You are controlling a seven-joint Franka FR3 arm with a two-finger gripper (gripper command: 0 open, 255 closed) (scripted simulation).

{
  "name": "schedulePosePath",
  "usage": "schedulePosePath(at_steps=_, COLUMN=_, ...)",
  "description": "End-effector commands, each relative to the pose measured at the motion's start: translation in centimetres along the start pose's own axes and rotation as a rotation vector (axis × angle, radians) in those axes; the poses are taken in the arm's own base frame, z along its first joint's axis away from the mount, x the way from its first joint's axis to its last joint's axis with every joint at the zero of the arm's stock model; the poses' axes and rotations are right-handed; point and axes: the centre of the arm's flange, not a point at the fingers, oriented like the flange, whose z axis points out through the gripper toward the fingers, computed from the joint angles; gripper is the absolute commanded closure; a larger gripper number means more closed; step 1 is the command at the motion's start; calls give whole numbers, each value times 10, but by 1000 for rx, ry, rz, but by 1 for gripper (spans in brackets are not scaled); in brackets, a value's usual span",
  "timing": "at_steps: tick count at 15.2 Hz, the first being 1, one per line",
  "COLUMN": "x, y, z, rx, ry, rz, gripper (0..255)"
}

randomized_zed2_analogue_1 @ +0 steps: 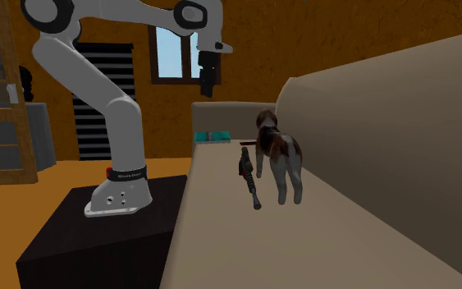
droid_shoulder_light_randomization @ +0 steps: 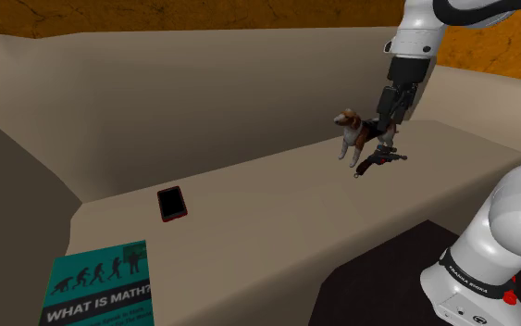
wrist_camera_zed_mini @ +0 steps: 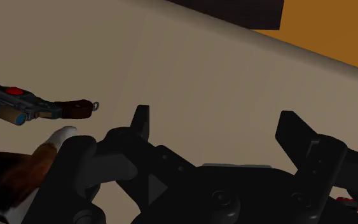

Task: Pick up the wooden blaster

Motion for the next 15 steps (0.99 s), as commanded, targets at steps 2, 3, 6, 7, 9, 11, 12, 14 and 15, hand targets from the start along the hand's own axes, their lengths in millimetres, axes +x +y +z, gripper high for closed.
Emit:
schedulePosePath(at_steps=2, x=-7, y=12, z=5, rx=3, ry=10, rz=-45, gripper=0)
schedulePosePath(at_steps=3, x=-13, y=23, z=10, rx=7, ry=20, rz=-90, gripper=0)
schedulePosePath(at_steps=6, x=-29, y=60, z=26, rx=17, ry=49, rz=-226, gripper=0)
schedulePosePath(at_steps=7, x=-33, y=73, z=31, rx=20, ry=59, rz=-271, gripper=0)
schedulePosePath(at_steps=9, x=-39, y=99, z=43, rx=27, ry=78, rz=-362, gripper=0)
schedulePosePath(at_steps=11, x=-42, y=125, z=54, rx=34, ry=98, rz=-452, gripper=0)
schedulePosePath(at_steps=12, x=-43, y=138, z=60, rx=37, ry=108, rz=-497, gripper=0)
schedulePosePath(at_steps=14, x=-42, y=164, z=71, rx=44, ry=127, rz=-588, gripper=0)
schedulePosePath(at_steps=15, x=-41, y=177, z=77, rx=47, ry=137, rz=-633, gripper=0)
